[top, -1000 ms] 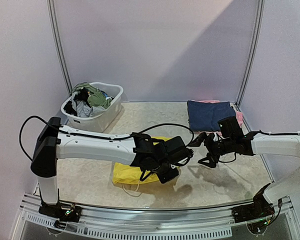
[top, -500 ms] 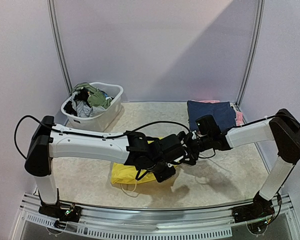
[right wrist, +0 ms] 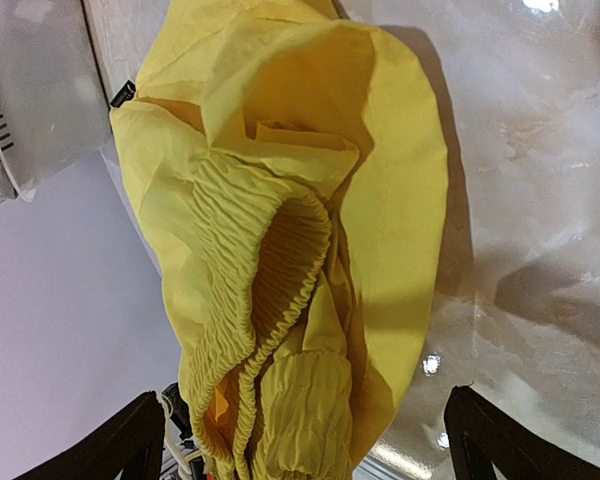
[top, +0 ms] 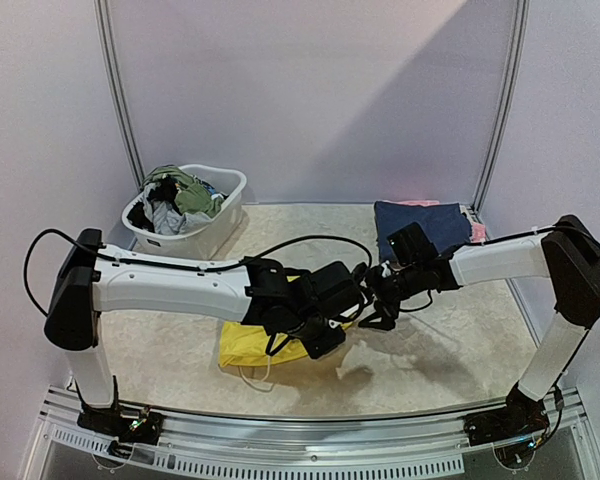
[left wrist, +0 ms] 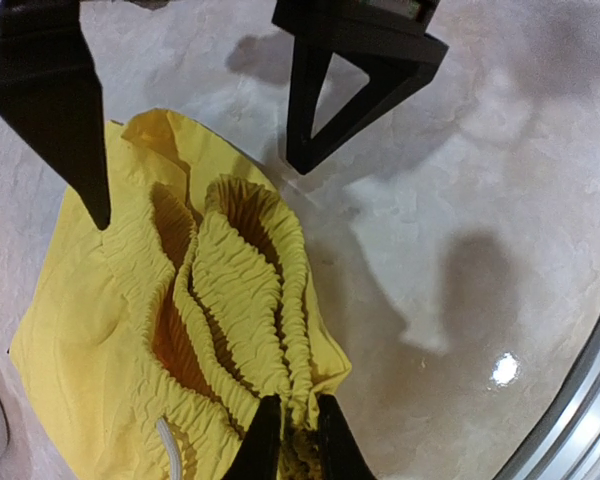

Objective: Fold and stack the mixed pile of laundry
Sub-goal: Pass from the left arm to the right

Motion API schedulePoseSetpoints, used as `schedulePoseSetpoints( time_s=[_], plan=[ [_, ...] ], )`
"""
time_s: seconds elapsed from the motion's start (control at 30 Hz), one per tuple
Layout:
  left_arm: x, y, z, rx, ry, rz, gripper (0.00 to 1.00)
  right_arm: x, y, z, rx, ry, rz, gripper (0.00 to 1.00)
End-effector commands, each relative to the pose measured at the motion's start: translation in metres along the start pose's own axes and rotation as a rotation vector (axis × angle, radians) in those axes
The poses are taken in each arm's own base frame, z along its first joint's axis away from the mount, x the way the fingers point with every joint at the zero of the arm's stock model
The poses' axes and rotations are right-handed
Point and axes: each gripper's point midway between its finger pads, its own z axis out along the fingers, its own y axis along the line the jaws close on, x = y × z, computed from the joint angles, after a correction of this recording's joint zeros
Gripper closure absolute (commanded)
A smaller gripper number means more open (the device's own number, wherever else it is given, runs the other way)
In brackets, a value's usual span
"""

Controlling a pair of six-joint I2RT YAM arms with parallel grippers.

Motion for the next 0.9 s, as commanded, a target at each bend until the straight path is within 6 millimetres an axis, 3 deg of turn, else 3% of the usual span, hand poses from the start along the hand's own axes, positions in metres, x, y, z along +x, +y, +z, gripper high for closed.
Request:
schedulePoseSetpoints(
  time_s=[0.0, 0.33, 0.47, 0.87],
  plan=[
    [-0.009, 0.017, -0.011, -0.026, -0.044, -0.027, 1.0, 0.005, -0.001, -0.003, 0.033, 0.015, -0.018, 0.01],
    [-0.012, 0.015, -0.015, -0.004, -0.05, -0.028, 1.0, 0.009, 0.035, 0.03, -0.185, 0.041, 0.032, 0.01],
    [-0.012, 0.017, -0.017, -0.009, -0.052, -0.03, 1.0, 0.009, 0.026, 0.042, -0.137, 0.061, 0.045, 0.01],
    [-0.022, 0.017, -0.024, 0.0, -0.075, -0.049, 1.0, 0.012, 0.029, 0.063, -0.152, 0.076, 0.043, 0.05]
  ],
)
